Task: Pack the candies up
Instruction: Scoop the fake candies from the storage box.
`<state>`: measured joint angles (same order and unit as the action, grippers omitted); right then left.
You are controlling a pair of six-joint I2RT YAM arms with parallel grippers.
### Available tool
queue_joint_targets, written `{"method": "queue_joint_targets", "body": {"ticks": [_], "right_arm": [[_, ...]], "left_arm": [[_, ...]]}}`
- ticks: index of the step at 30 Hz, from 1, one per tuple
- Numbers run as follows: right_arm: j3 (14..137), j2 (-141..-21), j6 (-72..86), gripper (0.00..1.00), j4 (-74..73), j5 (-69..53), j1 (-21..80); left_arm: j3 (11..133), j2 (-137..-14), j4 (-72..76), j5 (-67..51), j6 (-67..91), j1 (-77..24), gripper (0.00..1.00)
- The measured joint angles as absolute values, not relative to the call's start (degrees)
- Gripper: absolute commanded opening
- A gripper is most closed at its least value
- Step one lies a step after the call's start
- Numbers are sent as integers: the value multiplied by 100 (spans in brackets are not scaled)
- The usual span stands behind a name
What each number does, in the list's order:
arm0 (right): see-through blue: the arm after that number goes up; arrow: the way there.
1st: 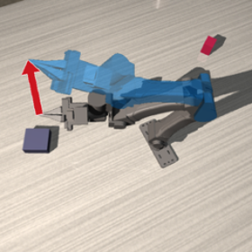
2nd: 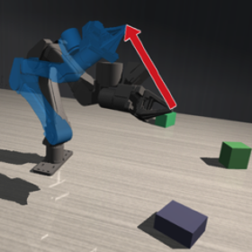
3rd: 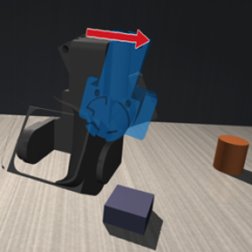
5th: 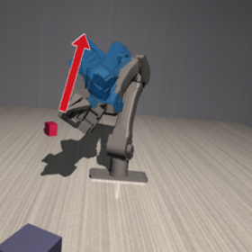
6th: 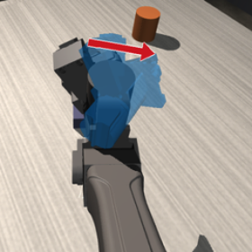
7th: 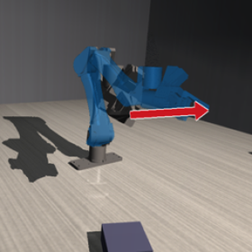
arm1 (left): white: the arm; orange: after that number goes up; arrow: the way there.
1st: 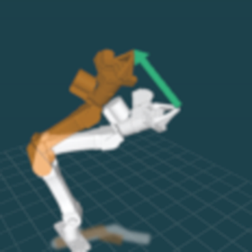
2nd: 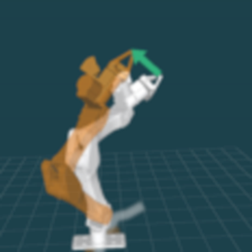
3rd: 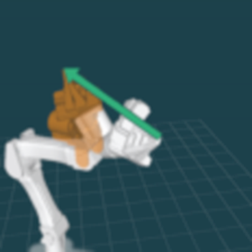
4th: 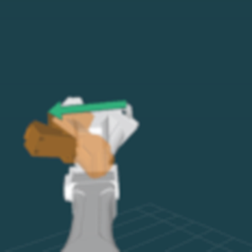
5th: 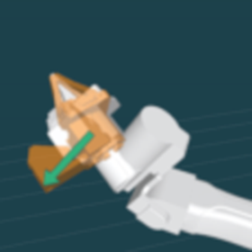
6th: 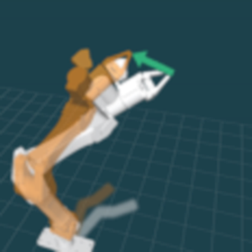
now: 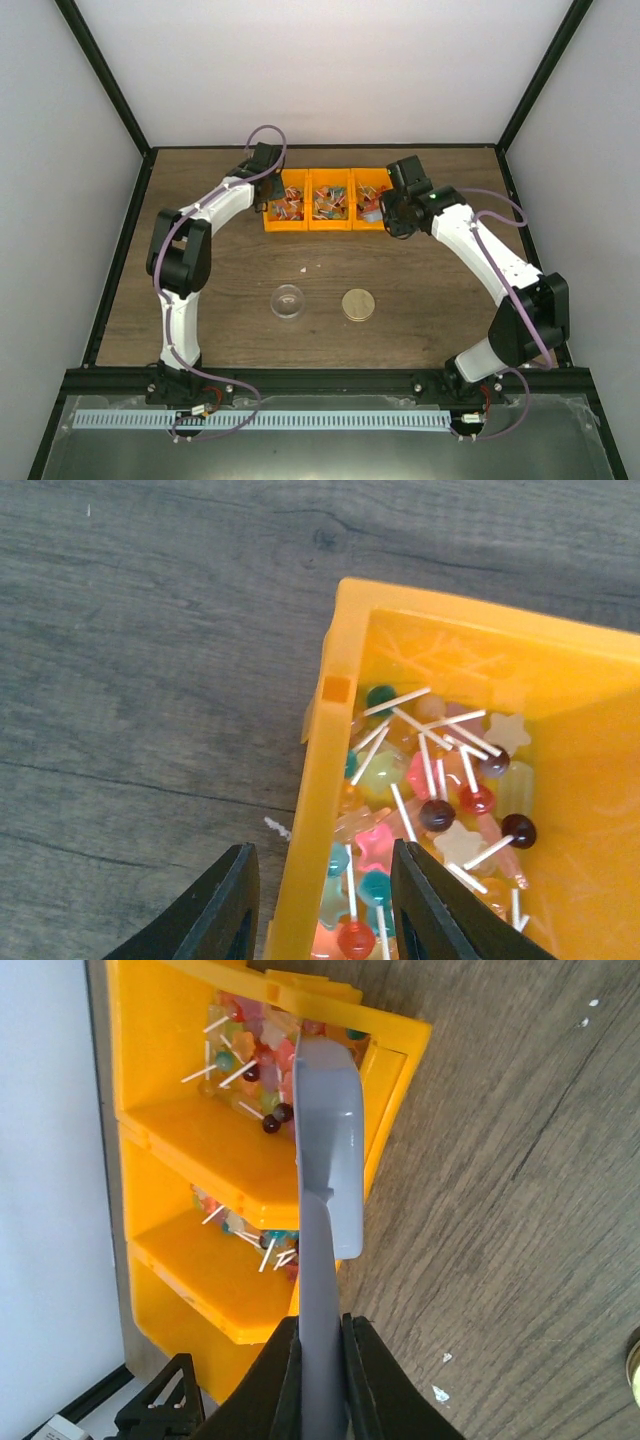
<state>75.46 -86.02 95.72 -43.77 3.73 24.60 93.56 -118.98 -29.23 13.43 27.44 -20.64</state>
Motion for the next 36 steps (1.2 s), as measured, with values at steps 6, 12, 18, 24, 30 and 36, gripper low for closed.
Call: {"method": "queue_joint_targets", "body": {"ticks": [6,12,18,24,30,36], "right_arm": [[7207,-8602,9655,1,-4018,311,2458],[7054,-8534,9743,1,-3852,316,2458],[7253,-8650,9782,1,-3911,421,2445],[7325,-8663,9806,1,-3997,469,2447],[7605,-8735,9802,1,-4198,478,2390],[8121,-9115,9758,1,-4477,425,2342]], "left_arm": [[9028,-11887,-2967,1546,2692,-2104,41],[8945,-11887,-2961,1490,2591,-2117,14],[8895,-11850,-2928,1293,2528,-2206,4],[8715,-11758,-2755,1238,2532,-2206,4],[8659,-11716,-2733,1175,2521,-2206,4],[8340,-11480,-2722,1052,2493,-2213,4]]}}
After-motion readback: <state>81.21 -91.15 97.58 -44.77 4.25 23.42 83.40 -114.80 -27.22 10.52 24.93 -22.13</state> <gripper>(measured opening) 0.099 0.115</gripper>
